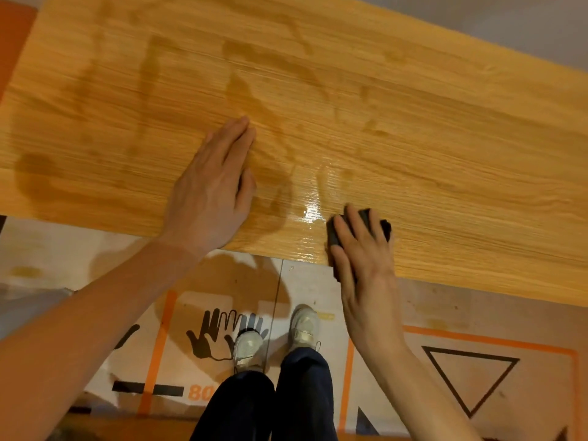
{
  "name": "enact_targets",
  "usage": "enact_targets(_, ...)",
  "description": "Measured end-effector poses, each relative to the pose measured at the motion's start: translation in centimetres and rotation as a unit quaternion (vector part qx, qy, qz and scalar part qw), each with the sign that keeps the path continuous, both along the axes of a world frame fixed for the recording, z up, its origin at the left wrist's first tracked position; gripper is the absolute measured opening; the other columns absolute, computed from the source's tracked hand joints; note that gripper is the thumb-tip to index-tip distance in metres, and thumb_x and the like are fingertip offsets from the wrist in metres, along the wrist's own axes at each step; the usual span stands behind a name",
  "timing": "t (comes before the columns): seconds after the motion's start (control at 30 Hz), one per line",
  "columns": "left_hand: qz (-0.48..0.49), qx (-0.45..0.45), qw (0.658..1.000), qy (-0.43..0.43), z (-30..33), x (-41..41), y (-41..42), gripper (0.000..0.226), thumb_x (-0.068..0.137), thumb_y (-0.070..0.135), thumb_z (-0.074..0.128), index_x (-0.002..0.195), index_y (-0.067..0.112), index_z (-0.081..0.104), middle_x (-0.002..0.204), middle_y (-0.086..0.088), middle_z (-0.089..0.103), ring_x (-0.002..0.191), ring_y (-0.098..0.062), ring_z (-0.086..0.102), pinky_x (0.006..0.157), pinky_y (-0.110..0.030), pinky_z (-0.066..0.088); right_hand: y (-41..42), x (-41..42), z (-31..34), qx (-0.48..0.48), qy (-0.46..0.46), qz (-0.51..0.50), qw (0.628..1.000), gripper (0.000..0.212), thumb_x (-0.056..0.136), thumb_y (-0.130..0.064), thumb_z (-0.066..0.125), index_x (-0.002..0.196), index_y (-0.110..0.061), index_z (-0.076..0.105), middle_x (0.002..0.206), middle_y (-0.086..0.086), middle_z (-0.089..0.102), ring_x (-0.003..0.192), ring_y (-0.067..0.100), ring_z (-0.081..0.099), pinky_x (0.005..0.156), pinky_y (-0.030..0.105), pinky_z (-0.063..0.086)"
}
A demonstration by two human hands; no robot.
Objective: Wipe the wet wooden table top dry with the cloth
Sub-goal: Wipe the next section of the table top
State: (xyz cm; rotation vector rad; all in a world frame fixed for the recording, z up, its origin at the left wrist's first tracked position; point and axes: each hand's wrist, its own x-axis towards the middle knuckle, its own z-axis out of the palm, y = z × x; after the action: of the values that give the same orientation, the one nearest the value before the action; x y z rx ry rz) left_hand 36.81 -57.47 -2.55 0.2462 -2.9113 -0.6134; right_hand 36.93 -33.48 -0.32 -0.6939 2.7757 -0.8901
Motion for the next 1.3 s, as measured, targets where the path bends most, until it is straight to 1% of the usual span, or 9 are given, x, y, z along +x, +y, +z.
enact_targets(0.23, 0.002, 0.007, 1.000, 0.008, -0.2, -0.1, -0.2, 0.050, 0.109, 0.019, 0.037, 0.155, 0.002, 0.036, 0.165, -0.009, 0.030, 0.155, -0.020, 0.024, 0.128, -0.029, 0.011, -5.8, -11.6, -0.6, 0.004, 0.021, -0.074, 0.997, 0.040, 0.104, -0.026, 0.039, 0.140, -0.013, 0.049, 0.153, 0.006, 0.038, 0.148, 0.028, 0.019, 0.121, 0.048, 0.010)
enact_targets(0.33, 0.000, 0.011, 1.000, 0.004, -0.2, 0.0, -0.2, 0.050, 0.108, 0.018, 0.037, 0.156, 0.003, 0.035, 0.165, -0.009, 0.030, 0.155, -0.020, 0.024, 0.129, -0.034, 0.014, -5.5, -8.0, -0.3, -0.033, 0.006, -0.086, 0.996, 0.041, 0.103, -0.030, 0.044, 0.141, -0.017, 0.048, 0.155, 0.001, 0.035, 0.149, 0.022, 0.014, 0.123, 0.044, 0.005)
enact_targets(0.47, 0.001, 0.012, 1.000, 0.007, -0.2, -0.1, -0.2, 0.049, 0.108, 0.017, 0.038, 0.155, 0.003, 0.035, 0.165, -0.009, 0.030, 0.155, -0.020, 0.024, 0.129, -0.034, 0.014, -3.4, 1.1, -0.1, -0.008, 0.022, 0.030, 0.999, 0.041, 0.102, -0.027, 0.045, 0.142, -0.017, 0.047, 0.154, 0.000, 0.037, 0.149, 0.019, 0.015, 0.123, 0.044, 0.008)
enact_targets(0.57, 0.007, 0.016, 1.000, -0.001, -0.1, -0.2, -0.2, 0.051, 0.108, 0.020, 0.037, 0.156, 0.005, 0.035, 0.166, -0.007, 0.029, 0.155, -0.018, 0.022, 0.128, -0.030, 0.011, -4.4, -2.6, -0.3, -0.002, 0.032, 0.069, 0.997, 0.039, 0.102, -0.026, 0.043, 0.138, -0.014, 0.052, 0.149, 0.004, 0.043, 0.146, 0.022, 0.022, 0.121, 0.044, 0.011)
enact_targets(0.7, 0.012, 0.026, 1.000, -0.002, 0.2, -0.2, -0.1, 0.053, 0.106, 0.022, 0.036, 0.156, 0.005, 0.035, 0.166, -0.007, 0.029, 0.154, -0.018, 0.024, 0.127, -0.024, 0.006, -8.3, -10.7, -0.6, 0.000, 0.036, 0.000, 0.999, 0.038, 0.104, -0.026, 0.040, 0.139, -0.014, 0.052, 0.150, 0.004, 0.043, 0.147, 0.024, 0.023, 0.121, 0.046, 0.011)
enact_targets(0.8, 0.010, 0.040, 0.999, 0.009, 0.2, -0.1, 0.0, 0.052, 0.105, 0.021, 0.038, 0.155, 0.003, 0.038, 0.164, -0.008, 0.032, 0.153, -0.020, 0.027, 0.128, -0.029, 0.012, -7.6, -8.3, -0.6, -0.016, 0.028, 0.003, 0.999, 0.038, 0.104, -0.023, 0.041, 0.140, -0.014, 0.050, 0.152, 0.002, 0.040, 0.148, 0.022, 0.019, 0.122, 0.045, 0.010)
enact_targets(0.93, 0.011, 0.047, 0.998, 0.048, -0.3, -0.1, 0.0, 0.049, 0.104, 0.012, 0.046, 0.151, -0.001, 0.043, 0.160, -0.013, 0.039, 0.151, -0.025, 0.034, 0.127, -0.038, 0.021, -3.8, -0.2, -0.7, 0.015, 0.068, 0.115, 0.991, 0.039, 0.101, -0.022, 0.041, 0.135, -0.011, 0.055, 0.145, 0.008, 0.048, 0.143, 0.027, 0.029, 0.119, 0.050, 0.017)
enact_targets(1.17, 0.029, 0.059, 0.998, 0.013, 0.5, -0.4, 0.2, 0.052, 0.099, 0.011, 0.045, 0.151, 0.003, 0.045, 0.160, -0.008, 0.039, 0.150, -0.018, 0.033, 0.127, -0.030, 0.016, -10.6, -10.6, -0.7, -0.022, 0.030, 0.071, 0.997, 0.036, 0.104, -0.027, 0.042, 0.135, -0.014, 0.055, 0.149, 0.003, 0.045, 0.146, 0.020, 0.022, 0.123, 0.042, 0.009)
enact_targets(1.3, 0.024, 0.071, 0.997, -0.024, 0.5, -0.5, 0.0, 0.053, 0.101, 0.018, 0.042, 0.153, 0.006, 0.042, 0.163, -0.006, 0.035, 0.152, -0.017, 0.029, 0.127, -0.026, 0.010, -9.3, -8.0, -1.2, -0.008, 0.032, 0.074, 0.997, 0.037, 0.104, -0.026, 0.041, 0.137, -0.016, 0.054, 0.150, 0.003, 0.044, 0.147, 0.024, 0.022, 0.120, 0.050, 0.019)
